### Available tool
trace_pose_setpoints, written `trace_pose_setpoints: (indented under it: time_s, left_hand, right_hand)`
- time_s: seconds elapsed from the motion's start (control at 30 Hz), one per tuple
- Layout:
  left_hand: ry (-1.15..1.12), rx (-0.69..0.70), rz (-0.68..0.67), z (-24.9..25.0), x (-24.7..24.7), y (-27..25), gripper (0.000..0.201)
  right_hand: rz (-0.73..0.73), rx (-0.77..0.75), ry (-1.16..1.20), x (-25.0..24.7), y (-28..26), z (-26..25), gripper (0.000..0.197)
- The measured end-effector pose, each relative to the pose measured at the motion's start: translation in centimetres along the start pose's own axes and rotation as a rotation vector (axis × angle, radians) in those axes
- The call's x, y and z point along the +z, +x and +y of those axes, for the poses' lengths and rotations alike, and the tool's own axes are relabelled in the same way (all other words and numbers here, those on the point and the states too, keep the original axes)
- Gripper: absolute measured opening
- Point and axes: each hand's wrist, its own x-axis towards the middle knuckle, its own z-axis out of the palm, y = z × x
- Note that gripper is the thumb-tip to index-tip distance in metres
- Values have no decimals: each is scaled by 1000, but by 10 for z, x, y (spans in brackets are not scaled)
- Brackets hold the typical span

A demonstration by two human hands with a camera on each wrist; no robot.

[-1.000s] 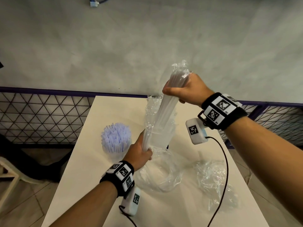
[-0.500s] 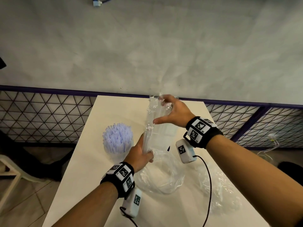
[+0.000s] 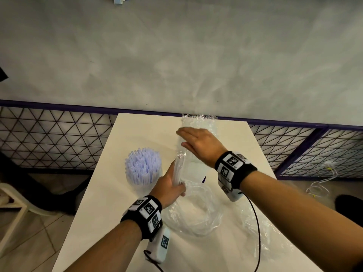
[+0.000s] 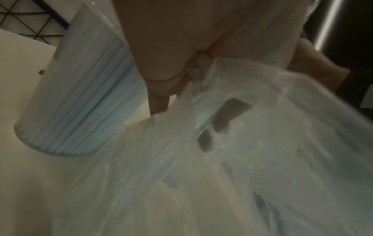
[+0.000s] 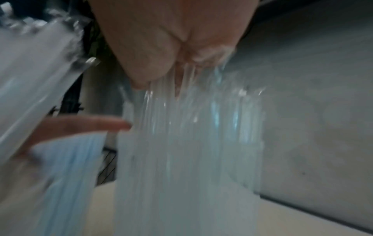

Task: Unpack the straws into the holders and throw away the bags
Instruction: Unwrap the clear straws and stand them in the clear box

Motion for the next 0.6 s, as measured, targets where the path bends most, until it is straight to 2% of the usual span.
trace_pose_setpoints:
  time_s: [0.1, 0.2, 0.3, 0.4, 0.53, 0.6]
  left_hand:
    - [1, -19, 4, 2, 0, 1, 76]
    - [-8, -15, 3, 1, 0, 2, 73]
    - [-34, -13, 9, -5, 1, 5, 76]
    - [-35, 7, 0, -7, 2, 6, 79]
    - [-44, 28, -11, -6, 0, 5, 82]
    - [-19, 27, -6, -5, 0, 5, 83]
  right_hand:
    - [-152, 22, -46, 19, -15, -10, 55]
    - [-176, 68, -50, 23, -18, -11, 53]
    - [-116, 100, -4, 20, -9, -11, 41]
    - [-2, 146, 76, 22, 3, -10, 13]
    - [108, 221, 70, 14, 12, 1, 12]
    - [61, 211, -21, 15, 5, 4, 21]
